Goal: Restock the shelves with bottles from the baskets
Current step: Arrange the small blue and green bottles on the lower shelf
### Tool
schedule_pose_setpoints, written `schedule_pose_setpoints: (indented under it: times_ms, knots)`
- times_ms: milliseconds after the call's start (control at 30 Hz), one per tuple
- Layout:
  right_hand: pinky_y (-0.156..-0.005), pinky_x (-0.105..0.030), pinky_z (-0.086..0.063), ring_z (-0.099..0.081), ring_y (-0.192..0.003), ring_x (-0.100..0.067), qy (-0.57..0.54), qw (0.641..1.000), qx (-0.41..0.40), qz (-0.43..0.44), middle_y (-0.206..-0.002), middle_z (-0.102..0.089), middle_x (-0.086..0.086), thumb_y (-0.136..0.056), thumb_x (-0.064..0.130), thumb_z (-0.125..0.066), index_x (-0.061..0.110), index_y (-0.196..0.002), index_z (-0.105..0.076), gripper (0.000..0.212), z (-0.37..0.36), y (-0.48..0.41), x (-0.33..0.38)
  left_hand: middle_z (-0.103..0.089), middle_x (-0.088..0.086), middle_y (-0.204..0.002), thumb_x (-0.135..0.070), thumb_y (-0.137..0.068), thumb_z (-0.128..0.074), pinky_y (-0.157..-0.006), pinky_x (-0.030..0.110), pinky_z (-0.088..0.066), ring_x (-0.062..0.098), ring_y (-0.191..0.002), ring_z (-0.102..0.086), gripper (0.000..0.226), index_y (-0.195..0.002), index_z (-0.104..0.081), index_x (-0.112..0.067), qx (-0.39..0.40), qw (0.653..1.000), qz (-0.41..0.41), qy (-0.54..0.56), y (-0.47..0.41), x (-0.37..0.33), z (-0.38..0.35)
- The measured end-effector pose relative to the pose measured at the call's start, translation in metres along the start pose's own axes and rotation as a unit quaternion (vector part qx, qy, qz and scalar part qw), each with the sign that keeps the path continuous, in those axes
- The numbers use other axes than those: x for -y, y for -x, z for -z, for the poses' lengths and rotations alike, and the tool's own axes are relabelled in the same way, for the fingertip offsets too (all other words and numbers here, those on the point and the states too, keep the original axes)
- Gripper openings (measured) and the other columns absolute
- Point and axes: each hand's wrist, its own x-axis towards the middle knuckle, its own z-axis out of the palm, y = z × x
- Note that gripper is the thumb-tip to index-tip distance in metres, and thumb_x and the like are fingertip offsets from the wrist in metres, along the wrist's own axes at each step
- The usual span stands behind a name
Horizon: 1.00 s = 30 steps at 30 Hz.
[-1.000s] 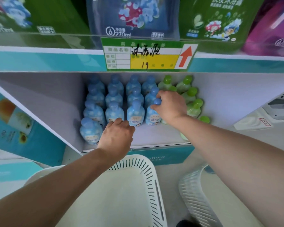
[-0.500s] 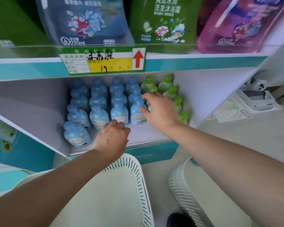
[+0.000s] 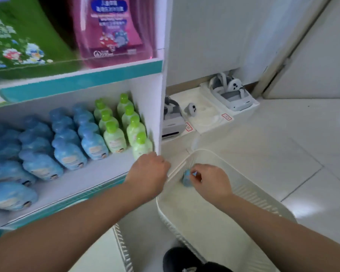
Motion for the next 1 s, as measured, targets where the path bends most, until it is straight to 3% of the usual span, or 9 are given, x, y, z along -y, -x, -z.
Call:
schedule_pose_setpoints:
  times_ms: [100,267,400,533,633,833,933,1000]
  knots:
    - [-0.082,-0.028,-0.046,-0.062,-0.103,-0.022,0.022,0.995,0.059,-0.072,-0.105,-0.068,0.002,-0.088,0.032,-0.054,0.027,-0.11,-0.063,0.025,-0.007,0.003,-0.04,-0.061,0.005,-0.106,-0.02,-0.089,-0.054,-0.085,0.036,-0.043,0.028,-0.105,-0.053,0.024,-0.112,-0.062,-0.017,0.042,0.998,-0.036,-0.022,-0.027,-0.035,-0.014]
    - [-0.095,-0.025,-0.04,-0.054,-0.118,-0.017,-0.023,0.987,0.11,-0.116,-0.122,-0.06,0.001,-0.089,0.036,-0.057,0.026,-0.13,-0.052,0.042,-0.037,-0.009,-0.081,-0.055,0.005,-0.115,-0.016,-0.092,-0.051,-0.087,0.035,-0.041,0.025,-0.113,-0.048,0.025,-0.116,-0.056,-0.015,0.107,0.992,-0.048,-0.035,-0.073,-0.073,-0.049]
    - [-0.093,-0.031,-0.043,-0.055,-0.116,-0.025,-0.055,0.98,0.15,-0.121,-0.123,-0.058,-0.007,-0.087,0.032,-0.059,0.019,-0.128,-0.053,0.043,-0.064,-0.028,-0.093,-0.043,0.007,-0.126,-0.013,-0.091,-0.052,-0.092,0.038,-0.041,0.027,-0.118,-0.047,0.036,-0.127,-0.049,-0.012,0.172,0.984,-0.04,-0.02,-0.105,-0.08,-0.084]
    - [-0.091,-0.032,-0.045,-0.056,-0.115,-0.027,-0.099,0.972,0.168,-0.128,-0.124,-0.059,-0.008,-0.083,0.029,-0.063,0.02,-0.131,-0.05,0.051,-0.09,-0.043,-0.099,-0.029,0.014,-0.141,-0.003,-0.086,-0.053,-0.095,0.045,-0.044,0.035,-0.116,-0.051,0.061,-0.141,-0.028,-0.008,0.202,0.979,-0.015,0.003,-0.131,-0.076,-0.111]
    - [-0.088,-0.031,-0.045,-0.058,-0.112,-0.027,-0.12,0.971,0.16,-0.13,-0.121,-0.063,-0.007,-0.083,0.024,-0.063,0.02,-0.129,-0.05,0.048,-0.101,-0.051,-0.104,-0.033,0.016,-0.139,-0.002,-0.086,-0.052,-0.093,0.046,-0.043,0.038,-0.115,-0.052,0.069,-0.146,-0.018,-0.009,0.226,0.974,-0.009,0.019,-0.144,-0.074,-0.129]
    - [-0.083,-0.031,-0.049,-0.061,-0.101,-0.021,-0.153,0.966,0.139,-0.152,-0.111,-0.066,0.003,-0.083,0.024,-0.062,0.026,-0.115,-0.058,0.032,-0.115,-0.055,-0.112,-0.043,0.01,-0.119,-0.002,-0.088,-0.05,-0.082,0.042,-0.049,0.033,-0.101,-0.059,0.042,-0.129,-0.051,-0.015,0.227,0.974,0.006,0.009,-0.153,-0.074,-0.147]
    - [-0.079,-0.029,-0.047,-0.06,-0.098,-0.02,-0.16,0.962,0.149,-0.163,-0.107,-0.064,0.002,-0.083,0.023,-0.064,0.026,-0.116,-0.057,0.034,-0.117,-0.051,-0.114,-0.045,0.01,-0.116,-0.001,-0.089,-0.049,-0.081,0.041,-0.047,0.033,-0.102,-0.057,0.035,-0.121,-0.057,-0.011,0.221,0.975,0.001,0.012,-0.153,-0.073,-0.147]
    - [-0.082,-0.029,-0.045,-0.058,-0.104,-0.021,-0.146,0.963,0.161,-0.162,-0.116,-0.059,0.0,-0.082,0.024,-0.065,0.024,-0.122,-0.054,0.041,-0.116,-0.049,-0.115,-0.048,0.01,-0.115,-0.002,-0.088,-0.049,-0.082,0.039,-0.046,0.032,-0.105,-0.054,0.032,-0.117,-0.06,-0.008,0.214,0.976,-0.008,0.024,-0.152,-0.07,-0.143]
